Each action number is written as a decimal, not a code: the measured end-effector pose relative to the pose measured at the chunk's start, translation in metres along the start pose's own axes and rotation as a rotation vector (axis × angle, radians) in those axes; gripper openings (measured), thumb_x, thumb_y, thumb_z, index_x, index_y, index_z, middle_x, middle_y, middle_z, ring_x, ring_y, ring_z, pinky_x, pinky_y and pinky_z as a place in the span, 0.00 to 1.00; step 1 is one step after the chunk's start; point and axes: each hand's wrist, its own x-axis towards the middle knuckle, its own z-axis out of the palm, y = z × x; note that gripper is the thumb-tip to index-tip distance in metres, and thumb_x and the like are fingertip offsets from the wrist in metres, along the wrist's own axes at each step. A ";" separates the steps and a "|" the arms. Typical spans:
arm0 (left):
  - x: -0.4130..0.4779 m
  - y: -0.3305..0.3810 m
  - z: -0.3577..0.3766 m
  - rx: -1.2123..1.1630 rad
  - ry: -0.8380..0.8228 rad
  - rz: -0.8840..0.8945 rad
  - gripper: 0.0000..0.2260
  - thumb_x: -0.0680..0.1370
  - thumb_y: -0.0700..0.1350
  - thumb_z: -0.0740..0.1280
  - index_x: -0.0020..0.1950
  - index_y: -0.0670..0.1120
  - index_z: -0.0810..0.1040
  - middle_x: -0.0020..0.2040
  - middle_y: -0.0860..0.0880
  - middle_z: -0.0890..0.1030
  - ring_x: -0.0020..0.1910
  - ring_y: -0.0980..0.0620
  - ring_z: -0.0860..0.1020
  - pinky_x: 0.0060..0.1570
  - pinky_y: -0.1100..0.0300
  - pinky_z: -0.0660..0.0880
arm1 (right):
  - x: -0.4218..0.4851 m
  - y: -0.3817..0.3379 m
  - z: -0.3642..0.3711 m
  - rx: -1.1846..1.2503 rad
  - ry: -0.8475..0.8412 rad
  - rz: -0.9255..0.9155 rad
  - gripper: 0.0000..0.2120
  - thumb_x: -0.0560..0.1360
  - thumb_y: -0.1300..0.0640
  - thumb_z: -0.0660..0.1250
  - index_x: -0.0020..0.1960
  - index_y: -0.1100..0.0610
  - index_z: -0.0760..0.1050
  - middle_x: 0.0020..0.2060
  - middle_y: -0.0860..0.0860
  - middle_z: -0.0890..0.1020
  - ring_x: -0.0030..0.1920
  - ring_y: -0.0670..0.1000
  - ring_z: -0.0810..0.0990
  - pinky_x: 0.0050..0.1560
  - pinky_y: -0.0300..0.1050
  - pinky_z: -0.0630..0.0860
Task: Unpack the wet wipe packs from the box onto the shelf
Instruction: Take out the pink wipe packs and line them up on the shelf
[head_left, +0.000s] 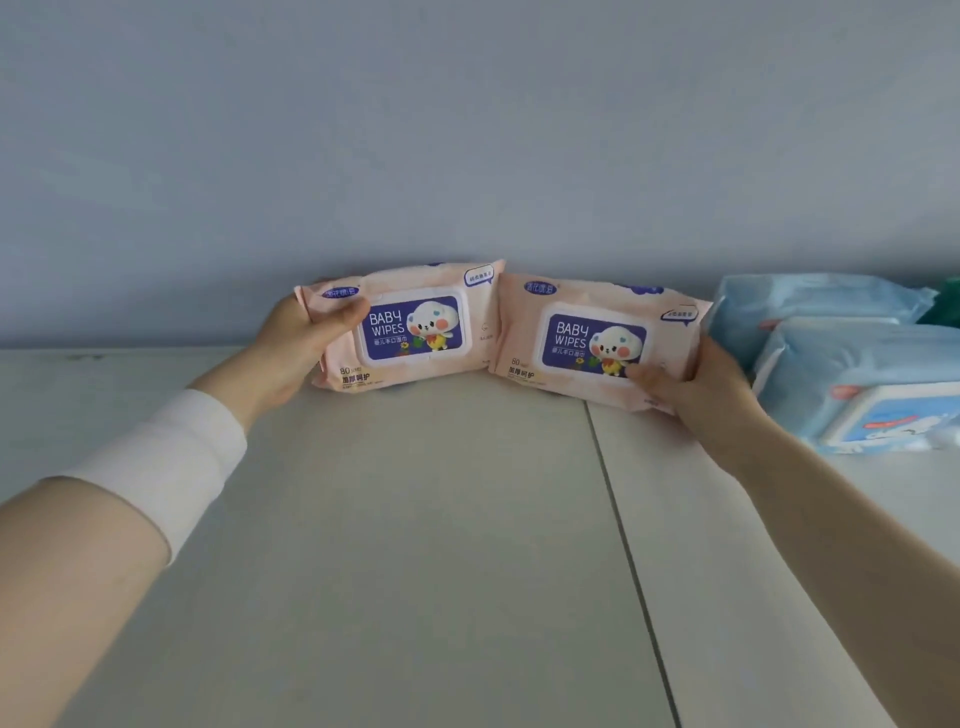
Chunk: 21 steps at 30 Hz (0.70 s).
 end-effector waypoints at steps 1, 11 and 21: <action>0.009 -0.001 -0.002 0.019 -0.007 0.017 0.07 0.78 0.40 0.63 0.49 0.52 0.76 0.38 0.60 0.84 0.35 0.64 0.82 0.32 0.69 0.77 | 0.006 -0.002 0.005 -0.022 0.032 -0.006 0.23 0.71 0.62 0.71 0.65 0.57 0.70 0.53 0.50 0.79 0.50 0.50 0.78 0.40 0.34 0.75; 0.018 -0.008 0.000 0.332 0.291 0.124 0.23 0.73 0.44 0.71 0.65 0.42 0.69 0.57 0.49 0.76 0.52 0.54 0.76 0.49 0.66 0.72 | 0.008 -0.008 0.046 -0.239 0.408 -0.057 0.33 0.73 0.61 0.68 0.73 0.55 0.57 0.67 0.52 0.70 0.64 0.52 0.71 0.60 0.44 0.68; -0.069 0.025 0.064 1.296 -0.005 0.468 0.21 0.74 0.47 0.68 0.66 0.43 0.71 0.65 0.41 0.74 0.70 0.42 0.66 0.70 0.46 0.57 | -0.058 -0.033 0.035 -1.054 0.047 -0.185 0.35 0.74 0.56 0.67 0.75 0.55 0.53 0.75 0.57 0.54 0.74 0.59 0.55 0.71 0.51 0.60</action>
